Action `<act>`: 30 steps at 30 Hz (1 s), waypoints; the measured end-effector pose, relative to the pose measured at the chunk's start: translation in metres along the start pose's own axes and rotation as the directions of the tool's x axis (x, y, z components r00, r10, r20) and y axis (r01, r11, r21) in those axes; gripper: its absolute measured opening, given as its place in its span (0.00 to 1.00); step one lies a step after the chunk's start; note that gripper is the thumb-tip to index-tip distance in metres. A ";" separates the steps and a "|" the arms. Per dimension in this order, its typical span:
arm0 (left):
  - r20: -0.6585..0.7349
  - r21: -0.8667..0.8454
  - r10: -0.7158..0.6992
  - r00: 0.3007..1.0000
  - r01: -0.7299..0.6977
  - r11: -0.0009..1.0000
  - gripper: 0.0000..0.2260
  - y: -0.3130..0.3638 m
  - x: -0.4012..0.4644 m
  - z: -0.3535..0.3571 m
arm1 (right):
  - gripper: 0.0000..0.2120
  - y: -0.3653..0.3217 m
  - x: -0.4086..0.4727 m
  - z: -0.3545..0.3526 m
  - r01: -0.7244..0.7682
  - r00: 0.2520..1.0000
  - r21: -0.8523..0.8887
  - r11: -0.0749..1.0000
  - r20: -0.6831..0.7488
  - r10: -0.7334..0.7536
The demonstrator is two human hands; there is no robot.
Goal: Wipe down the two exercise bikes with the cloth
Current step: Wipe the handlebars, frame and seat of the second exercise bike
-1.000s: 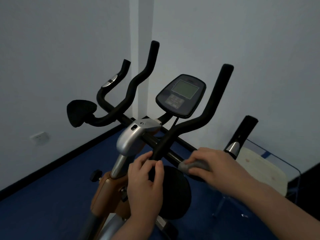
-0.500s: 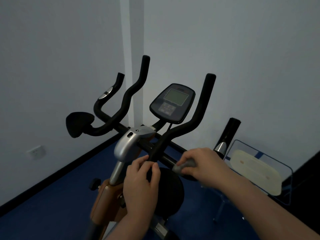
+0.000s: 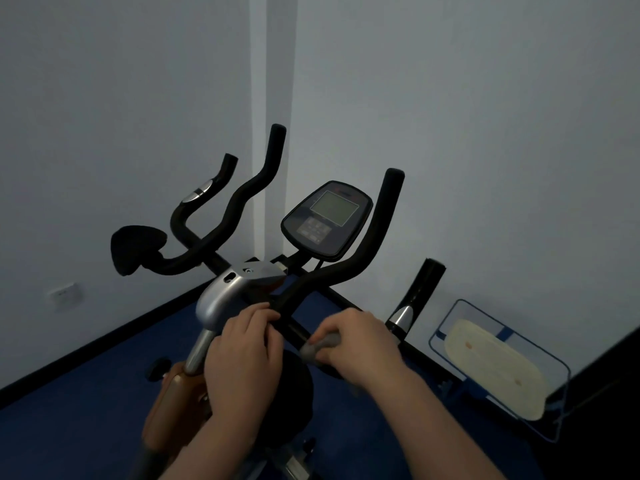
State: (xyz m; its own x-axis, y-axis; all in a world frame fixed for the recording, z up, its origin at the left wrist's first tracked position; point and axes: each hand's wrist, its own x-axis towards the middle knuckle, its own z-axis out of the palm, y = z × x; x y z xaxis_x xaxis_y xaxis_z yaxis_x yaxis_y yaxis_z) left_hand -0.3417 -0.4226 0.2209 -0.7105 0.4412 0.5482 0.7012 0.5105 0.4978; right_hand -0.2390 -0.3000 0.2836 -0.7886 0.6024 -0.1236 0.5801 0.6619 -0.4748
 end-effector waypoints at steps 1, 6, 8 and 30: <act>-0.013 0.015 0.003 1.000 -0.003 1.000 0.08 0.000 0.000 0.001 | 0.08 -0.004 0.002 0.004 0.030 0.999 0.003 1.000 -0.032 -0.030; -0.074 0.043 0.013 0.997 -0.010 0.999 0.10 0.006 -0.008 0.001 | 0.10 -0.013 0.014 0.016 0.126 0.984 0.135 0.983 -0.141 -0.106; -0.092 0.031 -0.015 0.996 0.018 0.999 0.13 0.008 -0.012 0.001 | 0.10 0.001 0.011 0.011 0.127 0.990 0.090 0.988 -0.078 -0.121; -0.099 0.061 0.037 0.994 -0.031 0.998 0.08 0.022 -0.010 0.005 | 0.10 0.017 -0.005 0.028 0.413 0.866 -0.093 0.906 -0.267 -0.422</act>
State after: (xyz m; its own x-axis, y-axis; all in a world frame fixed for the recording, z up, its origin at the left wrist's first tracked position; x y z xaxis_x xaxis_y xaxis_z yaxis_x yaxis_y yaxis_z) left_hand -0.3195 -0.4119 0.2232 -0.6747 0.3843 0.6302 0.7177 0.5410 0.4384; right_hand -0.2307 -0.3036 0.2519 -0.8733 0.3615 0.3265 0.2189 0.8900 -0.4000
